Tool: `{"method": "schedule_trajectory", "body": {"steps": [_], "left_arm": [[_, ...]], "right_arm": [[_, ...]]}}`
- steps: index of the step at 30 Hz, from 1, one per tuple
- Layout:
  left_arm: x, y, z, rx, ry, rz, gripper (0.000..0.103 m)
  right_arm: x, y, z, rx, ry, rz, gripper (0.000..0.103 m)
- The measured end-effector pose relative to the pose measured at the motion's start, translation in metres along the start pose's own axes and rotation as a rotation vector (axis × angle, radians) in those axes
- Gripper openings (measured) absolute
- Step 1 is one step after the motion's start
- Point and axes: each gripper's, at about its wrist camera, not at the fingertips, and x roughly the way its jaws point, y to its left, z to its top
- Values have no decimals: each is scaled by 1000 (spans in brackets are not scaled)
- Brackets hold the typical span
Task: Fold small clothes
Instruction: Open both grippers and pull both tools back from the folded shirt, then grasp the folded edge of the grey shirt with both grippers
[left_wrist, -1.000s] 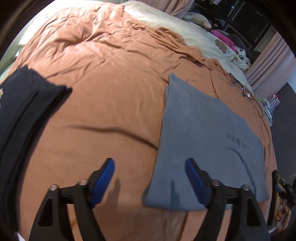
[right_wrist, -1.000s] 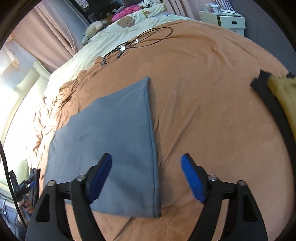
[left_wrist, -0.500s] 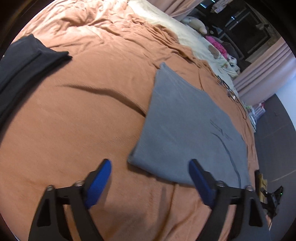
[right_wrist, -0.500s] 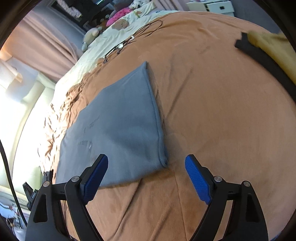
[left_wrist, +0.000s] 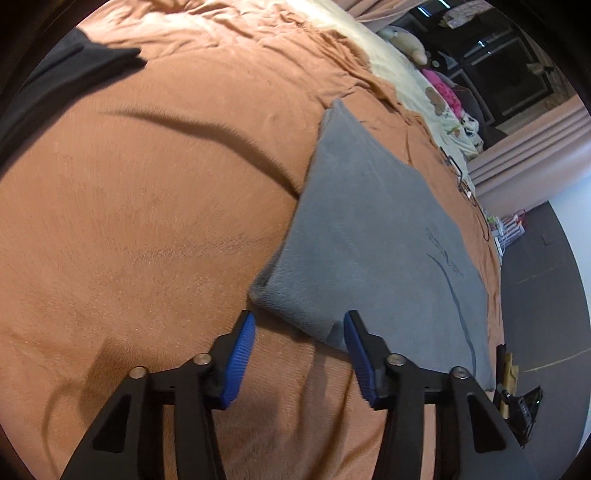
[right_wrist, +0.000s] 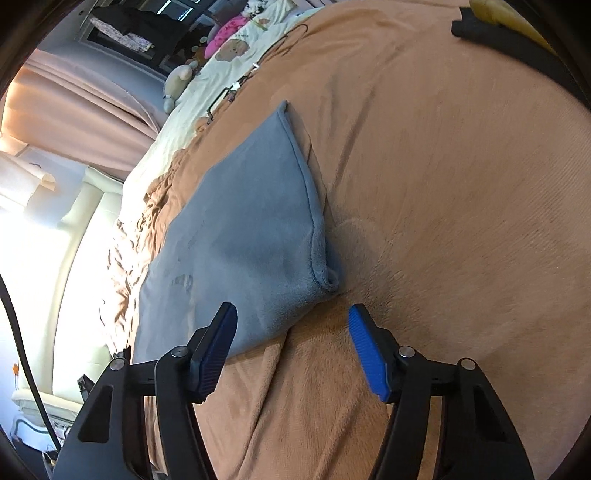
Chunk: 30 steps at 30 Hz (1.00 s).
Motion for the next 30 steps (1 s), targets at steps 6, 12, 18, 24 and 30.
{"method": "schedule_trajectory", "body": {"steps": [6, 12, 18, 24, 30], "left_arm": [[6, 4, 1, -16, -1, -3, 44], [11, 9, 4, -55, -15, -24, 44], [8, 14, 3, -156, -10, -116, 44], [8, 15, -1, -190, -18, -134, 44], [8, 9, 1, -161, -57, -85, 44]], "right_arm": [[10, -6, 6, 34, 6, 2, 57], [16, -2, 8, 34, -19, 13, 54], [23, -13, 4, 92, -16, 76, 45], [27, -23, 1, 111, -5, 127, 45], [32, -30, 7, 122, 4, 127, 26]]}}
